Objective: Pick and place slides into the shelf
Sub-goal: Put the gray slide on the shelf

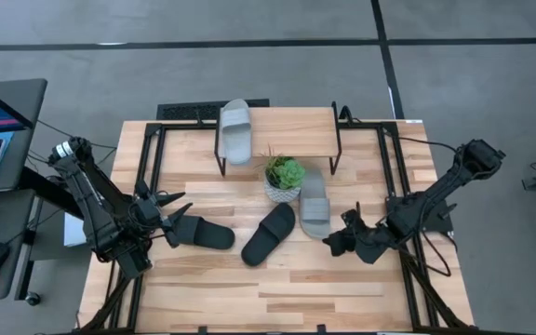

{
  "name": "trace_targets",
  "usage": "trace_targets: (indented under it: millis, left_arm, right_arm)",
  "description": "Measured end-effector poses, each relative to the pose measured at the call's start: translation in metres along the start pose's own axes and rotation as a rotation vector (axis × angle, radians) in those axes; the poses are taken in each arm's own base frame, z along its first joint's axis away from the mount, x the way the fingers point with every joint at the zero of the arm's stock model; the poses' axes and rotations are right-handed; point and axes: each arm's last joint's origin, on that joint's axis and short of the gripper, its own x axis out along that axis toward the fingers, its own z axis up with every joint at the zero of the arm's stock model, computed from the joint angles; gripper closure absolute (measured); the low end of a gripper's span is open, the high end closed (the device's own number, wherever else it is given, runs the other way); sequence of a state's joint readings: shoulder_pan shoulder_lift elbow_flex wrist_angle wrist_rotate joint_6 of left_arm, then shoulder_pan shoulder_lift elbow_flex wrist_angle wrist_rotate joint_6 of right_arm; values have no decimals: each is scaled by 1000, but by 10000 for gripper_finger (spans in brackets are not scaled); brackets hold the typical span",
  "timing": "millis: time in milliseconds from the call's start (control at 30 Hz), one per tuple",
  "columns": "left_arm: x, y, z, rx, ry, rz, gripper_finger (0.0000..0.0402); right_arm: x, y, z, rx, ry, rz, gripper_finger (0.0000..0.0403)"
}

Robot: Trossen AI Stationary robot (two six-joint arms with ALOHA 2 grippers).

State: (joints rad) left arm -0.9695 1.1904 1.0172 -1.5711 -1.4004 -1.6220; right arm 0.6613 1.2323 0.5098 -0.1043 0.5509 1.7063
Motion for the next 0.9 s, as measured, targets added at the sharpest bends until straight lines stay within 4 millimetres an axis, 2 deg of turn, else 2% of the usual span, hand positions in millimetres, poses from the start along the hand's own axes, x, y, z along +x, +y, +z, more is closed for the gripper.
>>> trace_targets:
  millis: [167,367,467,600,667,800,900]
  left_arm:
    - [0,0,0,14,5,0,260]
    - [0,0,0,44,6,0,260]
    - [0,0,0,48,7,0,260]
    - [0,0,0,48,7,0,260]
    - [0,0,0,48,9,0,260]
    - [0,0,-1,49,40,1,260]
    - [0,0,-2,49,54,1,260]
  right_arm:
    - [1,5,-2,140,-30,55,402]
    - [12,21,-8,-114,148,200,368]
    - [21,31,-7,-300,224,191,340]
    - [33,34,-4,-506,362,-51,321]
    - [34,42,1,-607,383,-159,318]
    - [29,62,11,-803,360,-350,325]
    - [23,84,16,-924,286,-422,335]
